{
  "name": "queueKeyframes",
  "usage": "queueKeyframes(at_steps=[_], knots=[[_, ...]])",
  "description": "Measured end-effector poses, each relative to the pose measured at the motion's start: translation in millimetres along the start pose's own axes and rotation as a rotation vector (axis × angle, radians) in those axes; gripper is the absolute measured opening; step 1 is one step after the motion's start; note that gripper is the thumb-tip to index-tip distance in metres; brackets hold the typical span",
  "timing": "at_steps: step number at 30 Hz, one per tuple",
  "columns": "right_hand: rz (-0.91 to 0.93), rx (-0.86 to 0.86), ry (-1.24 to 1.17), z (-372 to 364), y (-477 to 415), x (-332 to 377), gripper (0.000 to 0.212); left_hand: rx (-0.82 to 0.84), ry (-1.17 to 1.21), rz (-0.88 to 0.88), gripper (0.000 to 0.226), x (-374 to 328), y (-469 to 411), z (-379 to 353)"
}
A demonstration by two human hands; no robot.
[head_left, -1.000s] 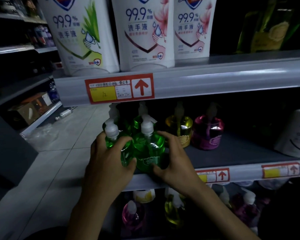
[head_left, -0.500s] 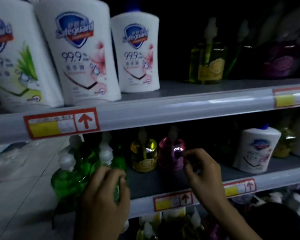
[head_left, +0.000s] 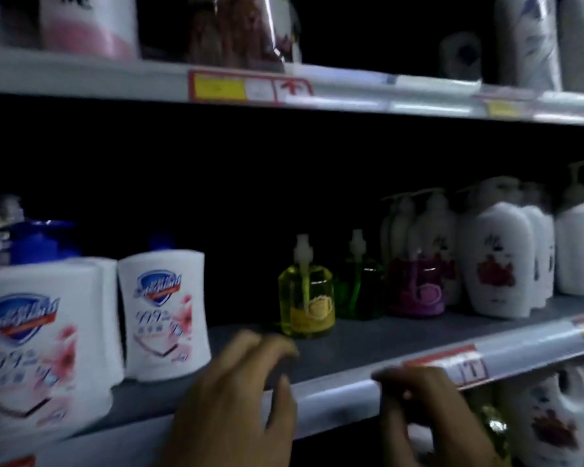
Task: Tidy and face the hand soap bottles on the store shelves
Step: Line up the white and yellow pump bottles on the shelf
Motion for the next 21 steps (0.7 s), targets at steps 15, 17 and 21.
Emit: queueKeyframes(at_steps=[15,17,21], knots=[[-0.089,1.11,0.384,-119.9,-89.9,-156.8,0.037,0.354,-0.186,0.138,0.057,-15.2,-140.0,-92.1],[-0.085,1.089,0.396,-114.4,-89.4,-151.4,0.044,0.343,-0.214,0.112,0.055,-14.9,-137.5,-91.7],[0.006,1.001,0.397,-86.1,-89.0,-138.7,0.057,0.279,-0.226,0.091,0.056,-20.3,-135.7,-94.0]])
Point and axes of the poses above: each hand's wrist, its own y-axis away from the middle knuckle, its own z-axis out of the back of the hand, x = y × z, the point moved 5 cm from there along -y, towards the middle knuckle, and after that the axes turned 15 degrees about z, right-handed, at the moved point
